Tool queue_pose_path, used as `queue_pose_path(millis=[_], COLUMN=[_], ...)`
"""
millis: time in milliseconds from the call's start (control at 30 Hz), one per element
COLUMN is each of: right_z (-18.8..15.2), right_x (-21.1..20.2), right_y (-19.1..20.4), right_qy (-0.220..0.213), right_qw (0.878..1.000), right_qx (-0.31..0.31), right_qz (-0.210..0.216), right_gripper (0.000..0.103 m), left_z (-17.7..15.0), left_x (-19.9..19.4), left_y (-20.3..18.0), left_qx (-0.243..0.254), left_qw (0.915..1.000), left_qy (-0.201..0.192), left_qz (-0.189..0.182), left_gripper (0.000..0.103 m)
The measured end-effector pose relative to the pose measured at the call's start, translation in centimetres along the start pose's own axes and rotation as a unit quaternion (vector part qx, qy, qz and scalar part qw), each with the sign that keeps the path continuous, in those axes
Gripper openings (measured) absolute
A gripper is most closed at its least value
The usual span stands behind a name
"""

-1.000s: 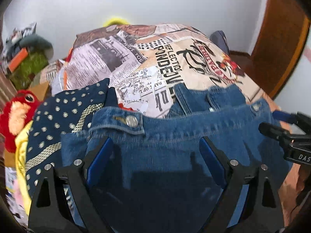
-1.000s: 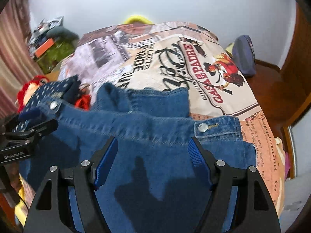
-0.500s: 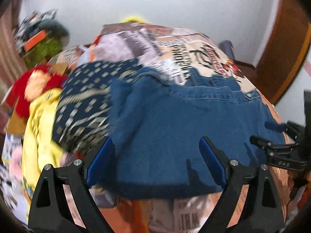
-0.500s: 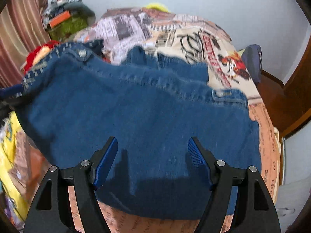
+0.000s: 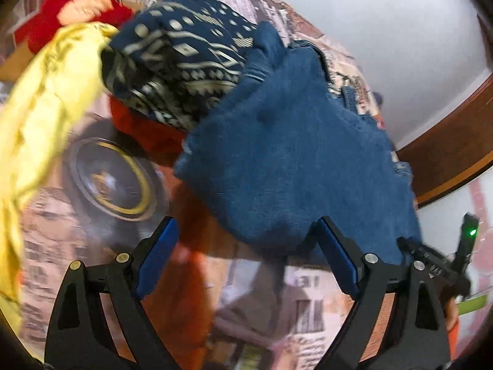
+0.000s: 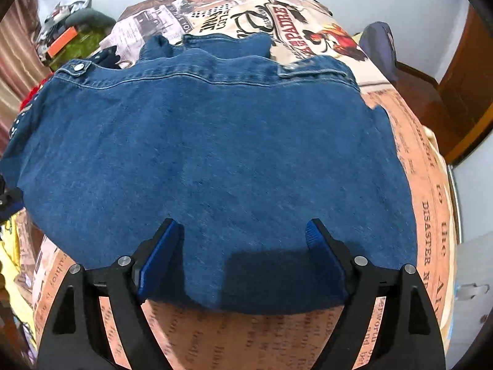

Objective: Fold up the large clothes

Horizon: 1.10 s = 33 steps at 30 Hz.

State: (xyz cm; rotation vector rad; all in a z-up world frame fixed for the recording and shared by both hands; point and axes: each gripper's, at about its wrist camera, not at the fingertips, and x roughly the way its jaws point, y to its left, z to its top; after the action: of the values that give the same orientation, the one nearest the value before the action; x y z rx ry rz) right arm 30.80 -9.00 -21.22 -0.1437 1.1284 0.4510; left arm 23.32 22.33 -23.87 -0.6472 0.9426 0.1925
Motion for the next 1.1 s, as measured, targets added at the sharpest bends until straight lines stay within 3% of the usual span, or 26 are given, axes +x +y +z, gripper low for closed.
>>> queue_pose_path(millis=[233, 367, 500, 700, 800, 967, 1100], right_z=[-0.6, 0.0, 0.3, 1.0, 2.1, 3.9, 4.2], right_x=[-0.4, 0.0, -0.2, -1.0, -2.1, -3.7, -2.7], right_y=[-0.1, -0.4, -0.2, 1.3, 2.6, 5.6, 8.9], right_qy=[-0.009, 0.001, 0.001, 0.001, -0.012, -0.039, -0.016], right_qw=[1.0, 1.0, 1.0, 1.0, 1.0, 0.998, 0.997], right_qx=[0.004, 0.008, 0.012, -0.006, -0.019, -0.038, -0.058], right_qz=[-0.006, -0.007, -0.013, -0.015, -0.009, 0.012, 0.051], right_gripper=[0.083, 0.083, 0.083, 0.083, 0.083, 0.083, 0.083], left_z=[1.4, 2.7, 3.1, 3.5, 3.8, 4.5, 4.8], left_x=[2.7, 4.5, 4.8, 0.5, -2.4, -6.6, -11.2], left_y=[-1.0, -0.2, 0.8, -2.9, -6.6, -11.1, -11.2], left_qx=[-0.027, -0.052, -0.105, -0.043, 0.013, 0.066, 0.086], left_qw=[0.9975, 0.9969, 0.9895, 0.9936, 0.9926, 0.9824, 0.9736], left_qy=[-0.007, -0.01, -0.013, -0.064, -0.1, -0.149, -0.188], left_qz=[-0.065, -0.059, -0.099, -0.082, -0.068, -0.092, -0.096], left_gripper=[0.09, 0.069, 0.051, 0.021, 0.018, 0.015, 0.014])
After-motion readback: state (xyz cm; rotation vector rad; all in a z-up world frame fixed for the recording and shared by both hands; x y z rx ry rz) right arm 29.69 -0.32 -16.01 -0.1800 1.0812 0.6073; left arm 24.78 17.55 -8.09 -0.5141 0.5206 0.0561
